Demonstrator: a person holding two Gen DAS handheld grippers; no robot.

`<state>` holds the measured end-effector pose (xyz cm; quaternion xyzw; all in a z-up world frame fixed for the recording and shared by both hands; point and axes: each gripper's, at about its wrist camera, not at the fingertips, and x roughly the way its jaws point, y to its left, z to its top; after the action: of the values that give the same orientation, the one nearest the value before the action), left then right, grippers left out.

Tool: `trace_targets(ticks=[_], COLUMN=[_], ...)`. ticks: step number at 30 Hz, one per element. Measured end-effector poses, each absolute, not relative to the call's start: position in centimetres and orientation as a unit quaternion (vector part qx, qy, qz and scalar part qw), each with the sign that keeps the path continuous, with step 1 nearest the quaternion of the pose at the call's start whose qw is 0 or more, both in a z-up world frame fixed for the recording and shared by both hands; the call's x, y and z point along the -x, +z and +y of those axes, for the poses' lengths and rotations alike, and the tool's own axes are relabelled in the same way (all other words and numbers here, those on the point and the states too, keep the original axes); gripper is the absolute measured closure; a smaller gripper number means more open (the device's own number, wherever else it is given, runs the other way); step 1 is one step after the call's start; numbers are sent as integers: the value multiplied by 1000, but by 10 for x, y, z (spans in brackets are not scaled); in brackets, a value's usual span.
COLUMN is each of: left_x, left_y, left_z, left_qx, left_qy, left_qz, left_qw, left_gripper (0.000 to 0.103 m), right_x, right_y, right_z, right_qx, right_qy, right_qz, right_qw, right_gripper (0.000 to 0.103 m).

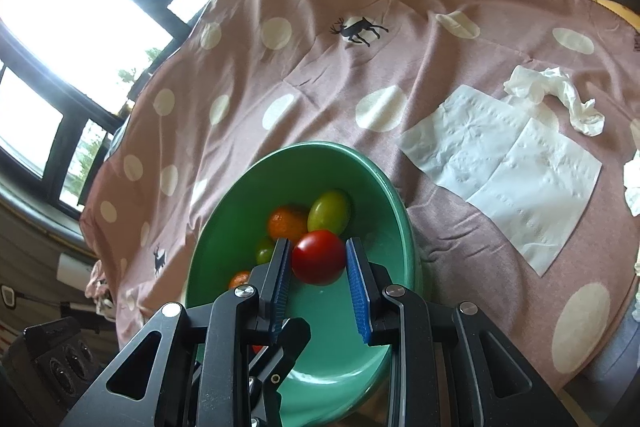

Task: Organize fruits
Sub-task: 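Open both grippers to drop the tomatoes into the bowl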

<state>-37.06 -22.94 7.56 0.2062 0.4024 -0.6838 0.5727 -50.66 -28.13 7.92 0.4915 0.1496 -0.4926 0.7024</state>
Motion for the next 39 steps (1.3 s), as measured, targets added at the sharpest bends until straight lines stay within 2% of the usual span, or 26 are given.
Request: trace_targets(ticks=[15,18,22,28,29,31,37,39], left_x=[371,368,359,332,325,310,261,248], left_y=[77,80,90,113,116,120,123,122], left_z=[-229,-225,-213,-182,-176,-164,-131,-116], left_qx=[-217,-215,-199,-170,-167,-161,-152,-148], left_qy=[-676,-673,-676,-673,-667,-652,-590,-581], left_qz=[392,388,379,360,357,355,359,354], left_qw=[584,592,600,623,632,651,707,717], left_gripper=[73,67,53,39,36,34,33,32], right_x=[505,505,501,493,490,484,461,450], right_y=[79,79,80,87,89,94,104,107], right_z=[-281,-281,-281,-278,-277,-274,-266,-264], right_qx=[-481,-480,-475,-459,-455,-445,-424,-413], right_qy=[-506,-508,-509,-511,-509,-506,-482,-477], right_qz=[163,164,171,179,179,181,188,196], right_qw=[697,696,698,705,708,716,744,751], right_gripper=[73,73,72,68,64,61,59,54])
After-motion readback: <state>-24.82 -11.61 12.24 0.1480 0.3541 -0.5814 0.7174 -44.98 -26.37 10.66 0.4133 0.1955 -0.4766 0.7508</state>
